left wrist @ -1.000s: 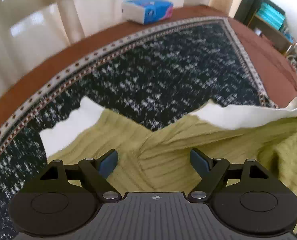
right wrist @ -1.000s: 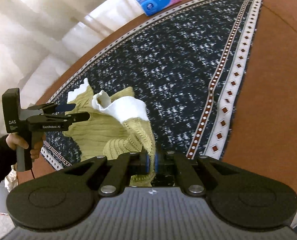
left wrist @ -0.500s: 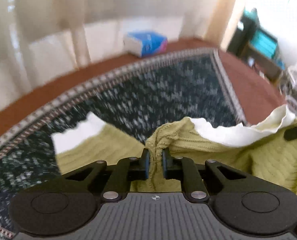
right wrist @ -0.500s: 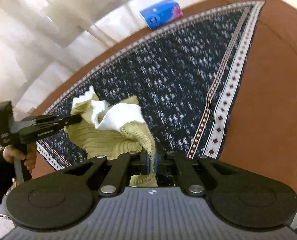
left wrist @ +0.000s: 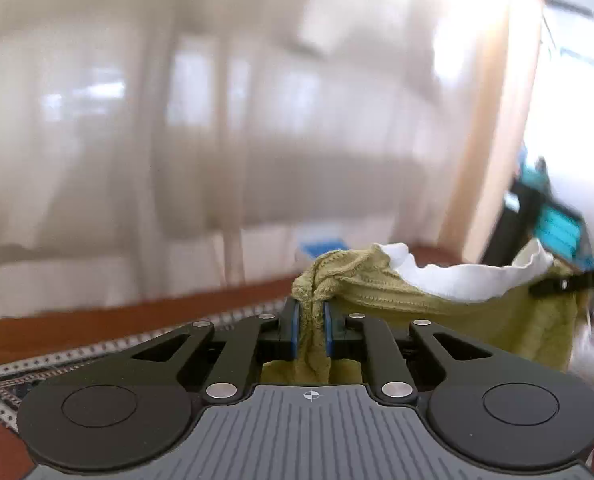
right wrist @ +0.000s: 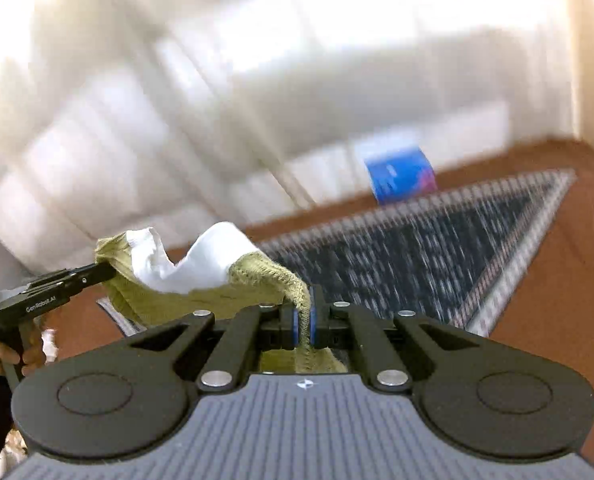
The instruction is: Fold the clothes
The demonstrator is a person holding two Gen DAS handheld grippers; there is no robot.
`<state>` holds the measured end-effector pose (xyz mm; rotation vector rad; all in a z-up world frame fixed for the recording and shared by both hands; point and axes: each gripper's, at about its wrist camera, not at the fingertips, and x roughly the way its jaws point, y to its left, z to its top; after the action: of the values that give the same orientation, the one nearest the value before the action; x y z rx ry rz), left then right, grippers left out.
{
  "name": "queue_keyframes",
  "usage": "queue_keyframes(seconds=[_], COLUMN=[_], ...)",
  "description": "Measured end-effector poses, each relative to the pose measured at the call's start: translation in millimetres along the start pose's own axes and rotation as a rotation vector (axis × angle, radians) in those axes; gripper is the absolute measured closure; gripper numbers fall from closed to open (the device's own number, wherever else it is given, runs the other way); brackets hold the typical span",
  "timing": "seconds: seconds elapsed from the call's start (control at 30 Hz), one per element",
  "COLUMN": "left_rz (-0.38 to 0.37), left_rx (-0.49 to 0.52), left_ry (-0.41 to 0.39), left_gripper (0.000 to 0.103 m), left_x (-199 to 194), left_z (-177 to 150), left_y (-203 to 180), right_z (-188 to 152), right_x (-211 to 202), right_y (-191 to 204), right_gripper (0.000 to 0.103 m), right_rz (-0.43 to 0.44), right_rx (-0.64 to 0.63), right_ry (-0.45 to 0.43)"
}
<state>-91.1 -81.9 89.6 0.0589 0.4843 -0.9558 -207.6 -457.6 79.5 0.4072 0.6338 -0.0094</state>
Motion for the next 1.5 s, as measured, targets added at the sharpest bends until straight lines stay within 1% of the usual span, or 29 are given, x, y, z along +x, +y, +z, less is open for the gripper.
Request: queue_keyframes(seconds=[0.13,0.27,0.47,0.63,0.73,0.87,1.0,1.07,1.13,1.2,1.27,1.33,1.4,1.5], left_rz=[0.063,0.14,0.214,0.266,0.301,0.323,0.322,0.322,0.323,0.316,0.315,0.317,0.319,0.331], left_rx=[-0.003,0.02,0.03,0.067,0.103,0.125,0.099,0.079,0.055,0.01,-0.034,-0.078,-0.142,-0.223], left_ry=[-0.116,-0.206,-0.292,-0.347,-0.38,-0.39,-0.364,-0.336,-0.298,-0.243,-0.182,-0.113,-0.044,0.029], left_gripper=[0.096,0.096,0.095,0.095,0.095,0.095,0.095,0.095,0.094,0.094,0.094,0.094,0.094,0.094], left_x=[-43,-77,-124,-161,-182,-191,-187,-180,-163,-133,-99,-58,-13,49], left_z=[25,38,48,50,49,48,45,40,37,33,25,13,1,-15], left_y=[-33,-71,-111,-142,-158,-169,-163,-153,-135,-107,-74,-33,10,67], right_z=[21,39,59,71,72,74,72,71,71,72,74,75,75,73], right_x=[-37,-67,-102,-133,-150,-156,-157,-157,-145,-123,-81,-34,24,112], right_y=[1,4,9,13,15,11,8,6,6,6,7,7,6,6], right_gripper=[0.097,0.097,0.097,0.097,0.097,0.097,0.097,0.097,0.097,0.097,0.097,0.097,0.097,0.097], right_rz=[0.077,0.14,0.238,0.314,0.344,0.375,0.389,0.393,0.388,0.371,0.339,0.304,0.256,0.171], right_rx=[-0.089,-0.175,-0.269,-0.345,-0.385,-0.406,-0.413,-0.413,-0.408,-0.396,-0.381,-0.348,-0.321,-0.299], right_ry=[-0.079,-0.144,-0.224,-0.29,-0.323,-0.331,-0.32,-0.308,-0.284,-0.251,-0.194,-0.128,-0.06,0.039])
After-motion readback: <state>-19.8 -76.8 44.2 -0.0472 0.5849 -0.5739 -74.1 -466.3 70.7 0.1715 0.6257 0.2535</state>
